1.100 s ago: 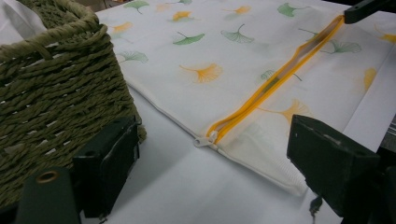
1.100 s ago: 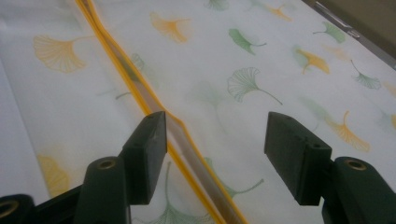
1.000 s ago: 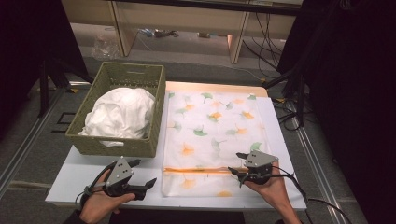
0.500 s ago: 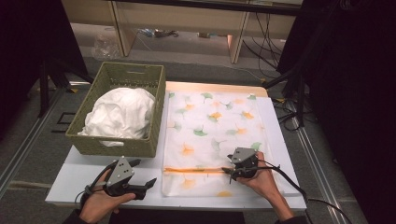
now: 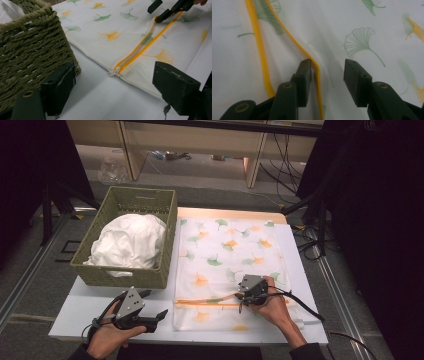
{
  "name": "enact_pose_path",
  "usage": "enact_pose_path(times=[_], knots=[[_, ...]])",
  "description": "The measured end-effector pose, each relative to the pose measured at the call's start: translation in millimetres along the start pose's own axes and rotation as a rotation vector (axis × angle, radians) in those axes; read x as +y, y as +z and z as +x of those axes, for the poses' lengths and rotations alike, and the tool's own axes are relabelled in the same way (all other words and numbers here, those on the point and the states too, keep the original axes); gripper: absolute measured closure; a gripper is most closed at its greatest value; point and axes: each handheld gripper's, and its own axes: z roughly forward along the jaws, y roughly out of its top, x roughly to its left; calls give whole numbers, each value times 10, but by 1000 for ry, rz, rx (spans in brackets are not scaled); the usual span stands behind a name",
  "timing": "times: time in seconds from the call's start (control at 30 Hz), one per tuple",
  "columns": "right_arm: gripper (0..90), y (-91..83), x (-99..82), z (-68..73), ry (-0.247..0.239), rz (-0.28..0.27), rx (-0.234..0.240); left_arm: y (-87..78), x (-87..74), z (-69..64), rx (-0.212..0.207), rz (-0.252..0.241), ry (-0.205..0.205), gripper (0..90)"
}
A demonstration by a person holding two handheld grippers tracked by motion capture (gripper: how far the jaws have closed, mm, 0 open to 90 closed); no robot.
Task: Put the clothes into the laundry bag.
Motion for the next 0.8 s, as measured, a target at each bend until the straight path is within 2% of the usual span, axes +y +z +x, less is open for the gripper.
enact_pose_path(times=[0.03, 0.07, 0.13, 0.27, 0.3, 0.33, 0.37, 0.4, 0.43, 0.47, 0.53, 0.57, 0.6, 0.67, 0.7, 0.73, 0.77, 0.8], knots=[[585, 3, 8, -7, 11, 14, -9, -5, -1, -2, 1, 5, 4, 185], [585, 17, 13, -32, 2, 14, -33, -3, 0, 0, -5, 1, 4, 186], [585, 48, 21, -76, 3, 16, -48, 1, 9, -1, -4, -5, 0, 188], [584, 91, 37, -150, 30, 20, -41, -2, 4, -3, -8, 1, 5, 192], [573, 111, 34, -190, 63, 17, -17, 2, 10, -3, -8, -6, 2, 193], [573, 111, 34, -190, 63, 17, -17, 2, 12, 0, -7, -7, 13, 193], [529, 130, 18, -275, 118, 9, 21, 2, 6, -10, -7, 2, 2, 193], [529, 130, 18, -275, 118, 9, 21, -1, 3, -6, -5, 8, 17, 193], [523, 151, 1, -314, 134, -14, 25, -6, 3, -2, -2, 15, 23, 194], [526, 152, -17, -337, 171, -16, 48, 2, 6, -12, -6, 3, 6, 195], [579, 164, -49, -394, 189, -33, 89, 6, 10, -8, -7, 2, 13, 196], [650, 165, -48, -403, 192, -31, 120, 7, 6, -8, -7, 7, 19, 196], [710, 171, -36, -417, 161, -37, 146, 4, 1, -9, -4, 11, 21, 197], [786, 160, -19, -390, 160, -26, 157, 6, 10, -7, -3, 4, 19, 199], [816, 166, -17, -392, 134, -35, 166, 7, 12, -9, -4, 1, 14, 199], [849, 155, -14, -376, 136, -29, 164, 7, 10, -12, -4, 2, 13, 200], [882, 145, -6, -366, 123, -21, 154, 1, 7, -14, -2, 7, 18, 200], [888, 144, 1, -368, 99, -13, 135, -3, 11, -3, -5, 2, 41, 200]])
